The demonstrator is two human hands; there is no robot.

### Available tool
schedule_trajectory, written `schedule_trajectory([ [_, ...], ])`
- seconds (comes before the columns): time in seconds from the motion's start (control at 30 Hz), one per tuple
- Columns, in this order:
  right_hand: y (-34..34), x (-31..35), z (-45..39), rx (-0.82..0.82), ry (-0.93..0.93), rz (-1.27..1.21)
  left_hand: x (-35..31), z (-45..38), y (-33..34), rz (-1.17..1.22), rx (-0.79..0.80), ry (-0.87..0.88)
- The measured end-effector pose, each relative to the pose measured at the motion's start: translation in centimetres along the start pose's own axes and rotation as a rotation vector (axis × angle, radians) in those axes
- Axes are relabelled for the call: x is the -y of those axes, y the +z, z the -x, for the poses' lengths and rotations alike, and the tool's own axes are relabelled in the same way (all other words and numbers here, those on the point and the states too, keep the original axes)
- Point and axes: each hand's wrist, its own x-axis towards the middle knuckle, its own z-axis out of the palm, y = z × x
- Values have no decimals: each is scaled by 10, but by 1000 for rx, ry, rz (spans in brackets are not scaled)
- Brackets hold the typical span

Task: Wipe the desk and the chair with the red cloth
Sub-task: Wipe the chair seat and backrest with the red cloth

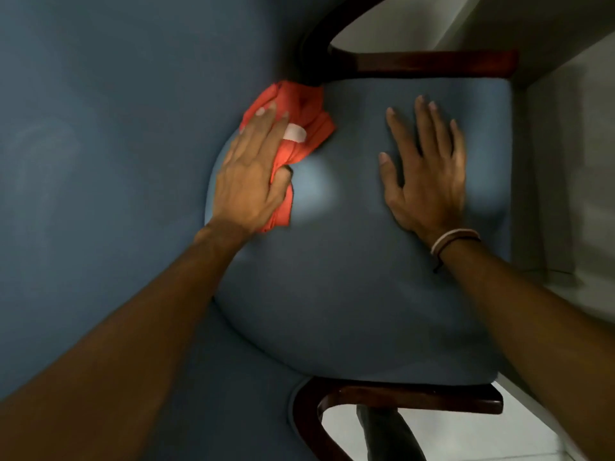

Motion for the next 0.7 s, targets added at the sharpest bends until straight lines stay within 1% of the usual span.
schedule_trajectory([
  [0.07,0,1,0,4,7,13,-1,31,2,71,-106,-152],
  [0.2,-2,3,2,21,24,-4,-33,98,15,191,-375,-594],
  [0.27,-6,6,4,29,35,-16,-64,118,27,148,-426,-783],
  [0.33,-10,8,5,49,46,-17,-102,124,41,119,-452,-1035],
  [0.37,-13,9,6,58,48,-18,-122,122,46,152,-466,-1159],
  [0.4,-15,9,6,70,50,-22,-141,119,50,182,-478,-1243],
  [0.43,-17,10,6,85,54,-31,-159,116,54,204,-464,-1283],
  [0.47,-19,12,6,94,63,-46,-175,114,59,203,-433,-1259],
  [0.53,-23,14,9,118,87,-79,-199,114,68,161,-340,-1083],
  [0.6,-25,11,17,127,94,-135,-198,108,72,99,-314,-885],
  [0.63,-26,9,23,118,86,-149,-185,102,70,54,-297,-767],
  [0.67,-27,6,27,116,79,-176,-167,95,65,-13,-234,-598],
  [0.7,-29,2,29,112,71,-213,-149,91,61,-63,-142,-393],
])
